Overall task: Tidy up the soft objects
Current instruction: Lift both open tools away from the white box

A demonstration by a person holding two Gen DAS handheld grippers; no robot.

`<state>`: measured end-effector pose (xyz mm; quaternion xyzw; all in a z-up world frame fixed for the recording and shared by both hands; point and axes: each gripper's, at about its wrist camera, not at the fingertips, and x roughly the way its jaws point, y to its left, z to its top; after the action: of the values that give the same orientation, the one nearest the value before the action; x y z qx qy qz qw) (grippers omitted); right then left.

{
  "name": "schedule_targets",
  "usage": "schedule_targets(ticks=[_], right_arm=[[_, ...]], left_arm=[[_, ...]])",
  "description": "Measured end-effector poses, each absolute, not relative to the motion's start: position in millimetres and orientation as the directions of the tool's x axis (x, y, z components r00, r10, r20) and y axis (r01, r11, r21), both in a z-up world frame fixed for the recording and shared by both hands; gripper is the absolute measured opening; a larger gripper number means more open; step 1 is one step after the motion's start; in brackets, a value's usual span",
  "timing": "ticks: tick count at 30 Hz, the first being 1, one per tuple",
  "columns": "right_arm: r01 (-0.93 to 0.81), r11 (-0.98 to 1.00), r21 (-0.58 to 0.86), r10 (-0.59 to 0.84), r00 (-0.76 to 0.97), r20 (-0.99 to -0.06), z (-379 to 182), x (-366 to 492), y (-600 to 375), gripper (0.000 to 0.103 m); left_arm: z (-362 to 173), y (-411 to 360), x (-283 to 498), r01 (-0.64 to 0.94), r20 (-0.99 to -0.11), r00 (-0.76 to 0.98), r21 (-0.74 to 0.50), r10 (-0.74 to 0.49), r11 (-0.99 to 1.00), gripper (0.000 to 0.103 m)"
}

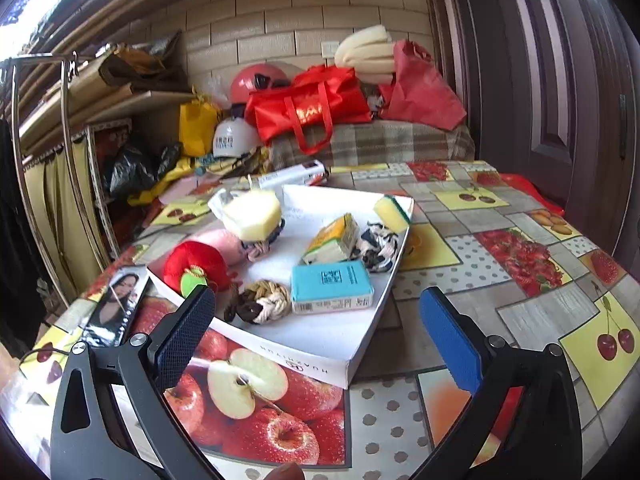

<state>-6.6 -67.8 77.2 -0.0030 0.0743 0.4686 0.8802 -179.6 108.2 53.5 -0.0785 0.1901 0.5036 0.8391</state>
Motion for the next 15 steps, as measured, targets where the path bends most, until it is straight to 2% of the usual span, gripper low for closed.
schedule_targets(ticks=[5, 15], right_arm=[[-0.807, 0.591, 0.009, 0.798, 0.583, -0.156, 76, -13, -63, 0.103], [-0.799, 0.579, 0.159, 0.814, 0.557, -0.167, 76, 11, -78, 0.103]], left_arm=[[48, 116, -179, -0.876, -0.445, 0.419, 0.032, 0.792, 0.482, 0.103], [46, 120, -181, -0.874, -0.461, 0.42, 0.027, 0.782, 0.486, 0.103]])
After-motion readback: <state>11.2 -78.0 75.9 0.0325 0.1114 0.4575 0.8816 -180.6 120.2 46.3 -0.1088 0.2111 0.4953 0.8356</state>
